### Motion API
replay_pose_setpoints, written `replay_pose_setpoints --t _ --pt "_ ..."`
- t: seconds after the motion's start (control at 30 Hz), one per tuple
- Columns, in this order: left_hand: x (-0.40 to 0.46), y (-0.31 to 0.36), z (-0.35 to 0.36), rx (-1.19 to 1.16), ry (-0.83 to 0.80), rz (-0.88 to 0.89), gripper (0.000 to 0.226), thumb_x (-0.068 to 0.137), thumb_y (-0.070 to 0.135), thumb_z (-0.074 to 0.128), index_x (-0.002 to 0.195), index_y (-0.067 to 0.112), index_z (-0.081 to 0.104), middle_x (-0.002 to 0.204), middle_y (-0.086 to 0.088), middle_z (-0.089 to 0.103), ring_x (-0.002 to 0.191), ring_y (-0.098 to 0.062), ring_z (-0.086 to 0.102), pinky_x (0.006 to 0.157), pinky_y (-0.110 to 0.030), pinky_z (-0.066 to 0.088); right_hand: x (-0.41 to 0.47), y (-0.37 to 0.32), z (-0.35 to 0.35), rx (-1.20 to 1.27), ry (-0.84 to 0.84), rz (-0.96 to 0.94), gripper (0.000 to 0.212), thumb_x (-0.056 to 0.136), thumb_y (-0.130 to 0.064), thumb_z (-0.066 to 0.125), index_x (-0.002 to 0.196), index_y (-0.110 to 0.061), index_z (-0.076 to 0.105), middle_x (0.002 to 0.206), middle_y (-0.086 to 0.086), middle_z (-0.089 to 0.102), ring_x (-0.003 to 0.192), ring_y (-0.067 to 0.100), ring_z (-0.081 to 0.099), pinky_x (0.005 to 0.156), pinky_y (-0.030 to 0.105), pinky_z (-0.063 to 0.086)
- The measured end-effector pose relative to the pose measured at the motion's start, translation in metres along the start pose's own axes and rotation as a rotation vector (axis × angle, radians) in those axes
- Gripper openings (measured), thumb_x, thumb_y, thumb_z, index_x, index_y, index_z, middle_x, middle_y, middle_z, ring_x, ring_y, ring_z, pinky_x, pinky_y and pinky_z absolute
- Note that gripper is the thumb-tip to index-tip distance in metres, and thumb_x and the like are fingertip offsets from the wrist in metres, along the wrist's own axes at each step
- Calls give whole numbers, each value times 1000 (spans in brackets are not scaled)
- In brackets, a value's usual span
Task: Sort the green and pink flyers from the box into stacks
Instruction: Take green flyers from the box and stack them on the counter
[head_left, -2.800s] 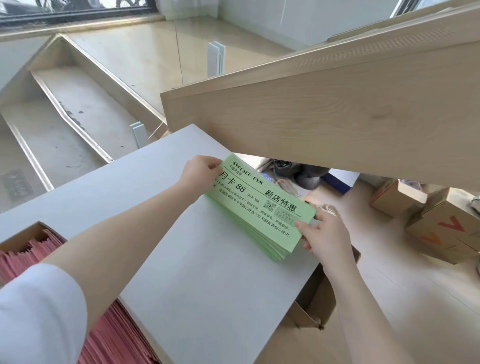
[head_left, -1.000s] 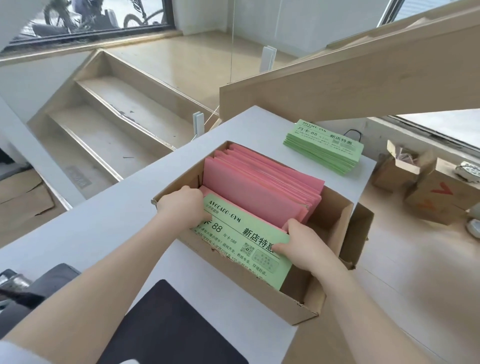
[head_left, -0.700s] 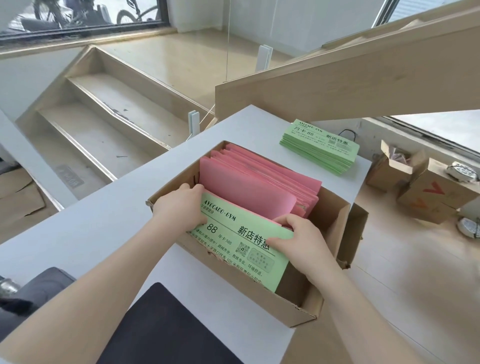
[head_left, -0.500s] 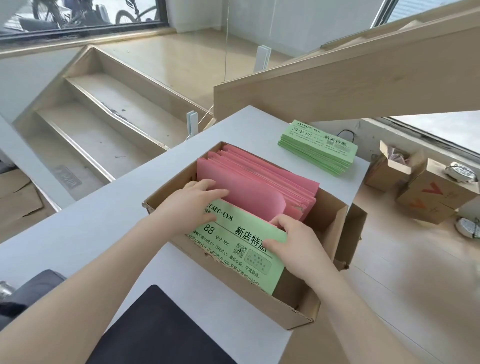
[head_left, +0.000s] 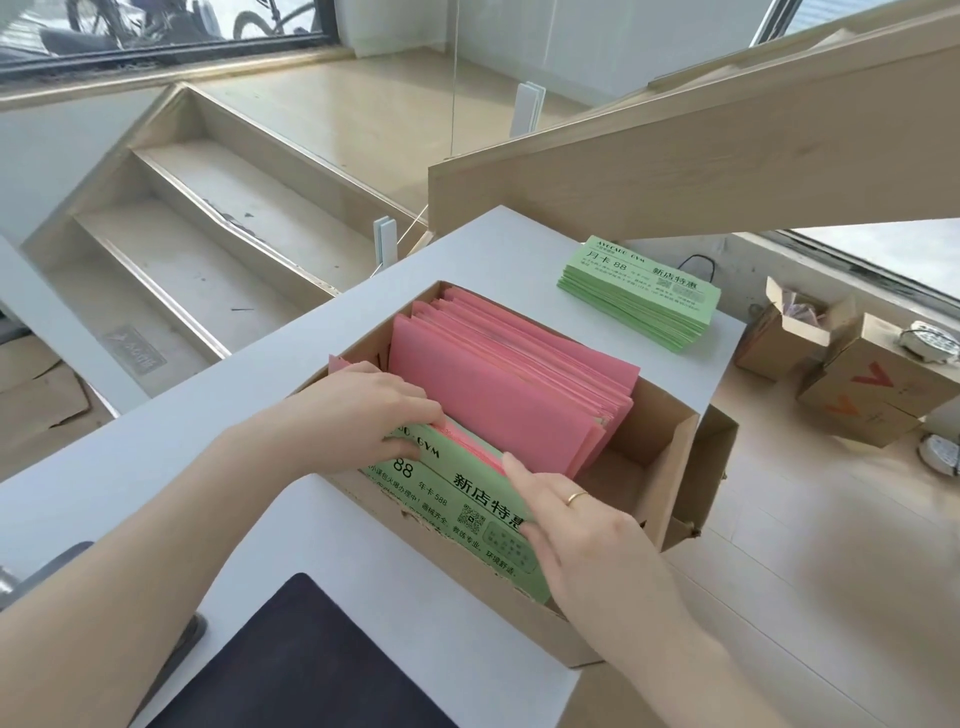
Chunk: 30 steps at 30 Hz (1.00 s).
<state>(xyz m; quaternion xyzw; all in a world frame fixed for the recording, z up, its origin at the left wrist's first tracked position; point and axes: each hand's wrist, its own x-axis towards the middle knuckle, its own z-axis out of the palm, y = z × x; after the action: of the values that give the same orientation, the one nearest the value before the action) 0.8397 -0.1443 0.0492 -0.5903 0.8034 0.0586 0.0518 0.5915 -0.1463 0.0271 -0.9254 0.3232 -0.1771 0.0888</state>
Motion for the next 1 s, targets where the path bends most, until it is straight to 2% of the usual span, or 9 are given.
replay_pose_setpoints --t 0.13,0.2,0.27,0.43,0.57,0.7,0.8,0.9,1.0 --pt "-5 -3 4 -76 55 7 30 91 47 45 117 34 52 113 18 57 107 -6 47 100 -32 31 13 8 -12 1008 -131 518 36 69 -14 79 94 -36 64 90 -8 73 87 3 65 80 18 49" --pt "-13 -3 4 -113 219 65 26 85 49 41 105 36 52 94 18 61 88 -1 45 86 -35 43 17 16 -14 1180 -242 543 33 61 -17 79 90 -28 68 96 0 74 94 18 68 86 33 51" --pt "-22 0 -4 -83 415 108 19 83 44 40 99 36 48 85 18 62 80 -3 42 75 -26 40 15 11 -21 1192 -236 407 33 65 -20 74 97 -28 69 102 0 73 97 19 68 87 34 53" --pt "-20 20 -49 -159 713 90 17 88 38 44 102 30 50 89 9 64 79 -12 47 74 -30 37 10 8 -50 1011 179 41 36 77 -35 69 112 -40 64 114 -19 66 108 5 61 82 17 51" --pt "5 40 -66 -124 733 120 20 87 39 45 104 29 50 84 9 64 78 -10 45 74 -26 30 16 29 -74 834 391 145 34 80 -17 62 92 -49 67 89 -36 66 90 -13 61 71 2 45" --pt "38 59 -73 -133 920 9 34 81 43 54 105 21 64 87 11 66 98 -6 49 96 -21 25 18 66 -92 891 526 253 46 82 -9 65 79 -54 68 81 -35 67 85 -13 63 70 4 47" --pt "63 63 -83 -634 1026 -156 47 74 32 72 116 29 52 99 11 63 96 3 53 93 -6 32 23 107 -96 987 593 289 51 79 -5 62 77 -55 68 82 -29 69 84 -8 65 70 9 50" --pt "99 62 -83 -1271 858 -205 51 81 5 66 120 29 42 102 3 64 91 -1 64 80 -18 49 33 148 -95 1093 630 291 39 72 -12 66 77 -50 71 82 -25 71 83 -5 66 68 11 51" --pt "142 58 -72 -1454 649 -220 33 86 -2 55 116 13 50 92 0 72 85 -11 70 70 -20 54 42 189 -91 1030 567 305 58 80 5 60 76 -52 70 80 -27 70 81 -7 65 68 8 50"
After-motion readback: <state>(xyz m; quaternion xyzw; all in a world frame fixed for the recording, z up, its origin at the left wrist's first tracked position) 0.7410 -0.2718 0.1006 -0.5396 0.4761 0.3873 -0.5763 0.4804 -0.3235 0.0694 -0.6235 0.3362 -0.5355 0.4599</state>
